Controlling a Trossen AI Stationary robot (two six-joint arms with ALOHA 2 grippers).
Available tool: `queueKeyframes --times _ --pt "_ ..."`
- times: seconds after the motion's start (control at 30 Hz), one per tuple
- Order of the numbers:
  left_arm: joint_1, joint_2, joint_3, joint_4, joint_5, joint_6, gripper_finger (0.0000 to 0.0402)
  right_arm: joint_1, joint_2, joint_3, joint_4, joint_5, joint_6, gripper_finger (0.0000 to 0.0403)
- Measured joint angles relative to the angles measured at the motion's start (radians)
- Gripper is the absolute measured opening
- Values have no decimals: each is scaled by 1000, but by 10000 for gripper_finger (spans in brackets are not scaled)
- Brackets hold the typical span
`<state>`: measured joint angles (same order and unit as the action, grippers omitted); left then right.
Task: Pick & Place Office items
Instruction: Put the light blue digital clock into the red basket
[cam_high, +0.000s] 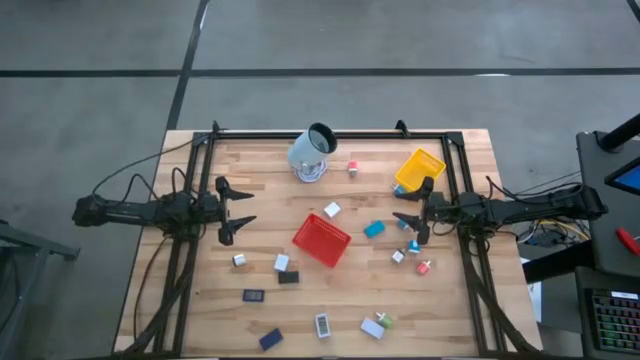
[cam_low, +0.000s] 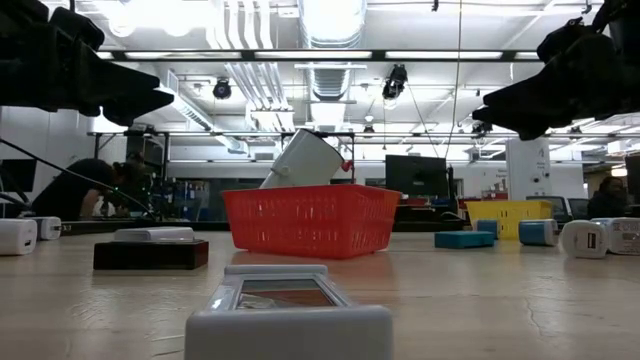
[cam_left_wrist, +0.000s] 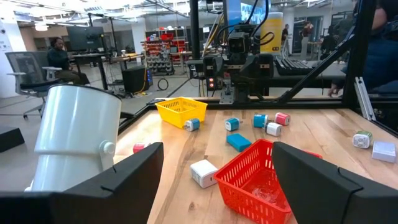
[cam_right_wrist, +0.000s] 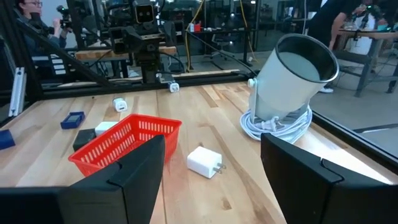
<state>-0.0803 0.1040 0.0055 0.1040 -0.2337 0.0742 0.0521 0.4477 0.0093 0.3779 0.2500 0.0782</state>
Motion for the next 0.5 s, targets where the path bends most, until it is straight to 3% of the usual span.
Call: queueKeyframes --times 0.5 --pt "0 0 0 0 0 -3 303 0 11 0 -35 -23 16 256"
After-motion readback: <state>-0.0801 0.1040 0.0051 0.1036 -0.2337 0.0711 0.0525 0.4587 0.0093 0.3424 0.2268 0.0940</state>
